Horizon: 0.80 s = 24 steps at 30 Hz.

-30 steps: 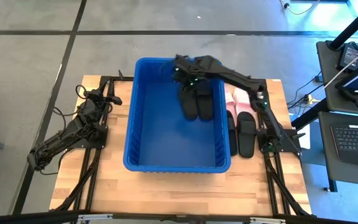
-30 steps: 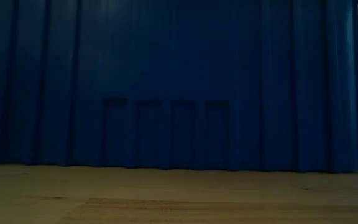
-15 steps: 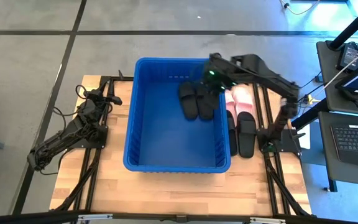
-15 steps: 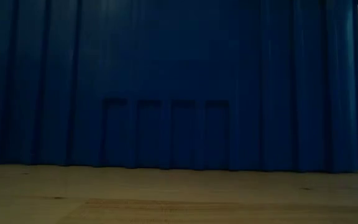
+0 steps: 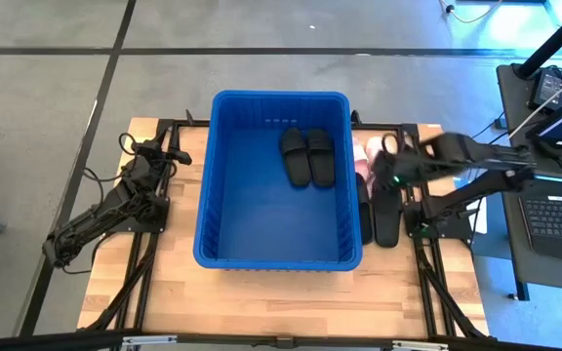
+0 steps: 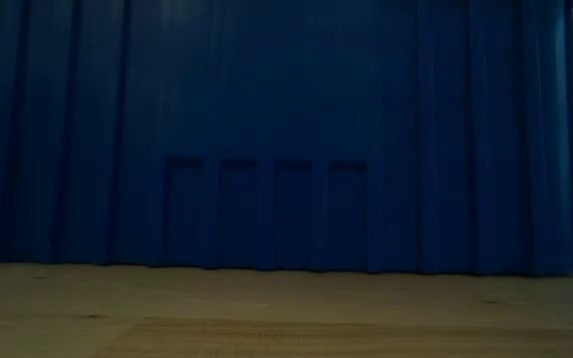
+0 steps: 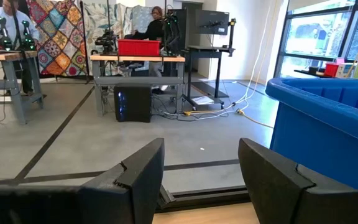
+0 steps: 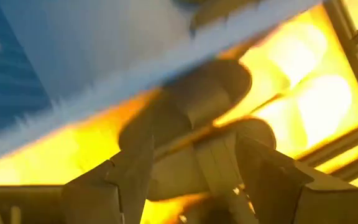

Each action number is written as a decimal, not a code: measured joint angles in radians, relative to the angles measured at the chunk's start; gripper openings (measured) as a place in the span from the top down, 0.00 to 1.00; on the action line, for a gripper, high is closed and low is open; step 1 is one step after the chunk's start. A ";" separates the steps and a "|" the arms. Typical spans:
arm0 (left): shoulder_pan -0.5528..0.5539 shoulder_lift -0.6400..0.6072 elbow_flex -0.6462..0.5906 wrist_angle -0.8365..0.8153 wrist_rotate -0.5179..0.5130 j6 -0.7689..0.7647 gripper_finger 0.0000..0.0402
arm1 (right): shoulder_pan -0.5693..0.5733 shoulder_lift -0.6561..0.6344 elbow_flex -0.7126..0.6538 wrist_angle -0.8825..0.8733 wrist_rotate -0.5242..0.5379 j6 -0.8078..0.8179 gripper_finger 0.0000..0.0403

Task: Pick and place slides into bin
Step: Put the black slipper into the blue bin

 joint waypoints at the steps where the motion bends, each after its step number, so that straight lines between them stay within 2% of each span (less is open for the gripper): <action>1: 0.000 0.000 0.000 0.000 0.000 0.000 0.50 | 0.024 -0.024 -0.039 0.000 0.014 0.001 0.44; 5: 0.000 0.000 0.000 0.000 0.000 0.000 0.50 | 0.083 -0.092 -0.196 0.002 0.043 -0.001 0.44; 9: 0.000 0.000 0.000 0.000 0.000 0.000 0.50 | 0.114 -0.105 -0.354 0.013 0.044 -0.031 0.44; 15: 0.000 0.000 0.000 0.000 0.000 0.000 0.50 | 0.134 -0.103 -0.587 0.196 0.042 -0.095 0.44; 19: 0.000 0.000 0.000 0.000 0.000 0.000 0.50 | 0.135 -0.096 -0.685 0.294 0.028 -0.130 0.44; 24: 0.000 0.000 0.000 0.000 0.000 0.000 0.50 | 0.134 -0.091 -0.752 0.331 0.046 -0.160 0.44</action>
